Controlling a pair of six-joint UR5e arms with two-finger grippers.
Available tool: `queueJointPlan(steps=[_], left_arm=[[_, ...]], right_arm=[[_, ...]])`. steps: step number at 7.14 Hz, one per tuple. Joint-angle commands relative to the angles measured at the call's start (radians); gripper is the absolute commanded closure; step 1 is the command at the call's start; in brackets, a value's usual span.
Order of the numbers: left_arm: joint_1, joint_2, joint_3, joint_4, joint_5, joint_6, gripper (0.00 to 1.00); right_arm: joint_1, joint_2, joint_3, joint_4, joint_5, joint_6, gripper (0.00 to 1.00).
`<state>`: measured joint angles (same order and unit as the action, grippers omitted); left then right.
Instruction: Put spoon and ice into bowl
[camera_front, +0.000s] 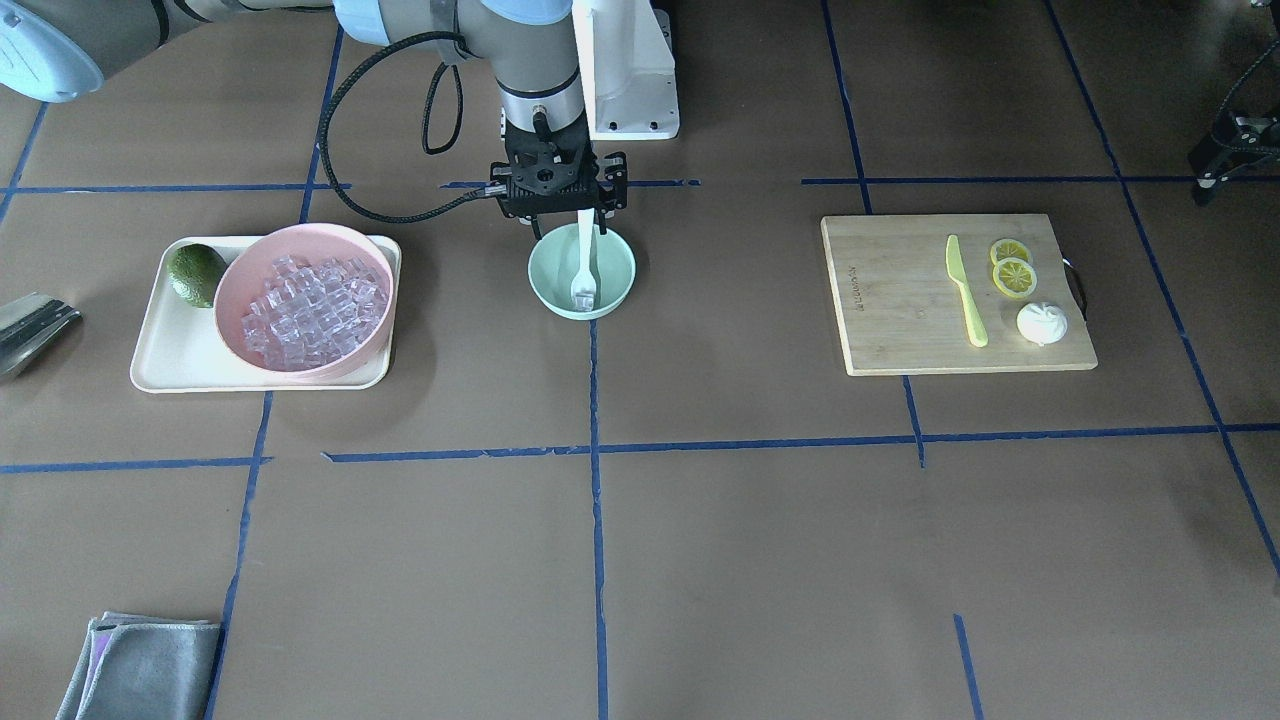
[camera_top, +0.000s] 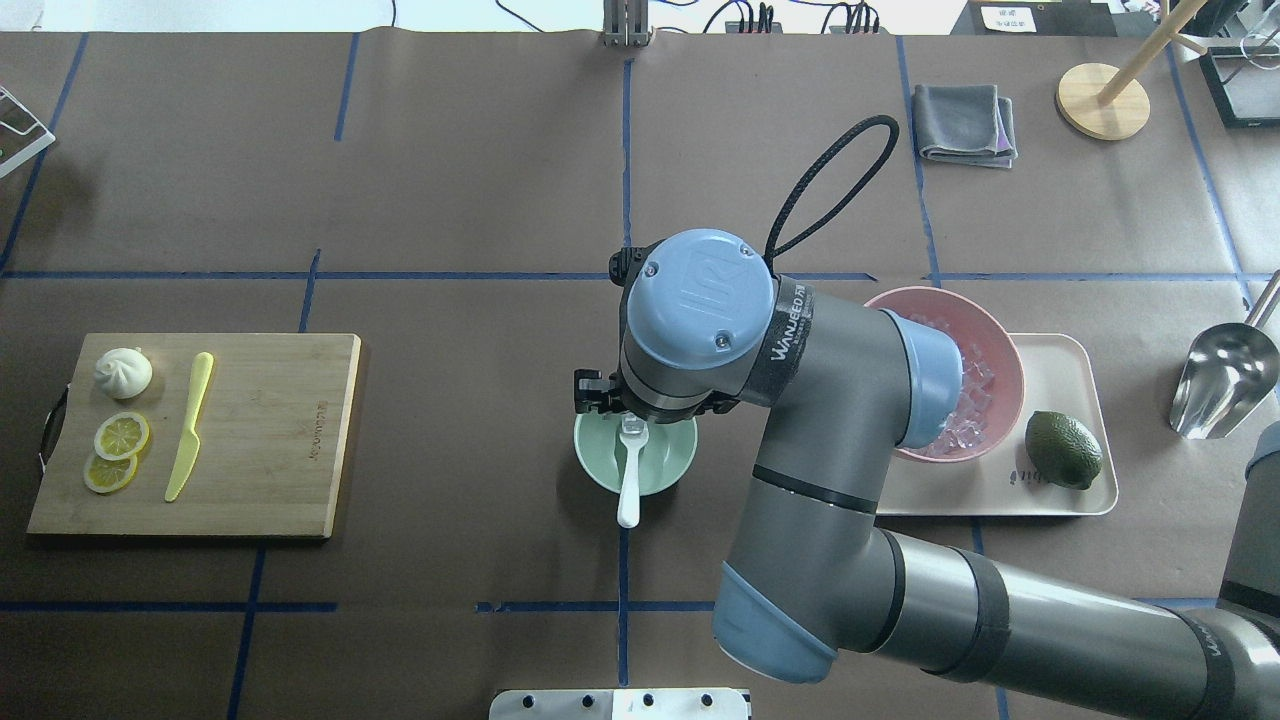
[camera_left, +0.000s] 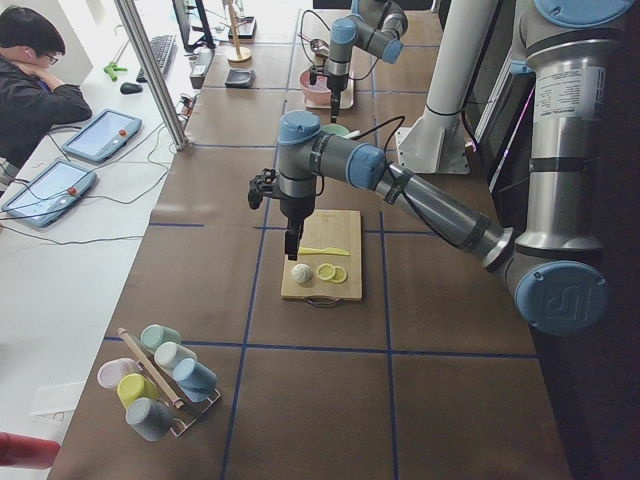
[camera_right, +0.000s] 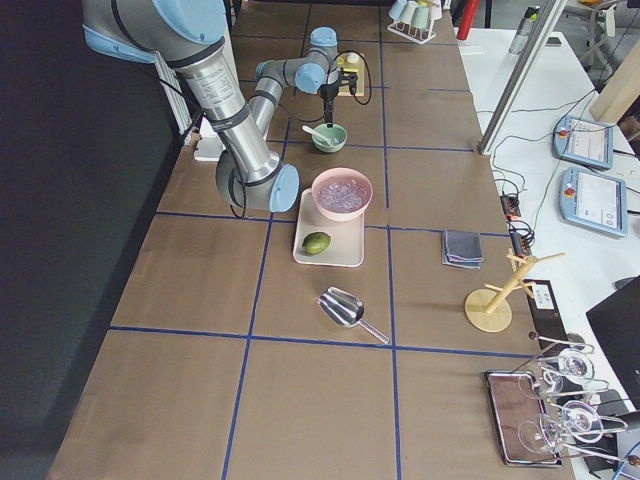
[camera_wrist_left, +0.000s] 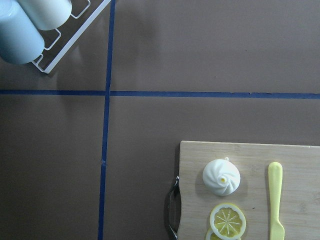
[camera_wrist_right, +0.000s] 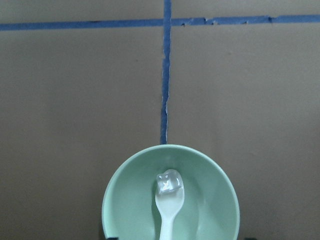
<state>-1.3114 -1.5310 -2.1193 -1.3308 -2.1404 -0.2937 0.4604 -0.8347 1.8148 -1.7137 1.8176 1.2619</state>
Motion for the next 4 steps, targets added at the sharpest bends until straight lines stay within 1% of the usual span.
queueJointPlan(steps=[1, 2, 3, 4], left_arm=[[-0.008, -0.001, 0.044, 0.001, -0.001, 0.013, 0.0], [-0.047, -0.006, 0.073, 0.002, -0.003, 0.081, 0.0], [-0.127, -0.012, 0.144, 0.013, -0.048, 0.251, 0.0], [-0.176, -0.008, 0.236, 0.012, -0.156, 0.339, 0.0]], right_arm=[[0.079, -0.067, 0.102, -0.058, 0.014, -0.048, 0.0], [0.13, -0.143, 0.209, -0.102, 0.016, -0.134, 0.0], [0.195, -0.197, 0.289, -0.113, 0.034, -0.192, 0.0], [0.315, -0.242, 0.313, -0.112, 0.162, -0.267, 0.0]])
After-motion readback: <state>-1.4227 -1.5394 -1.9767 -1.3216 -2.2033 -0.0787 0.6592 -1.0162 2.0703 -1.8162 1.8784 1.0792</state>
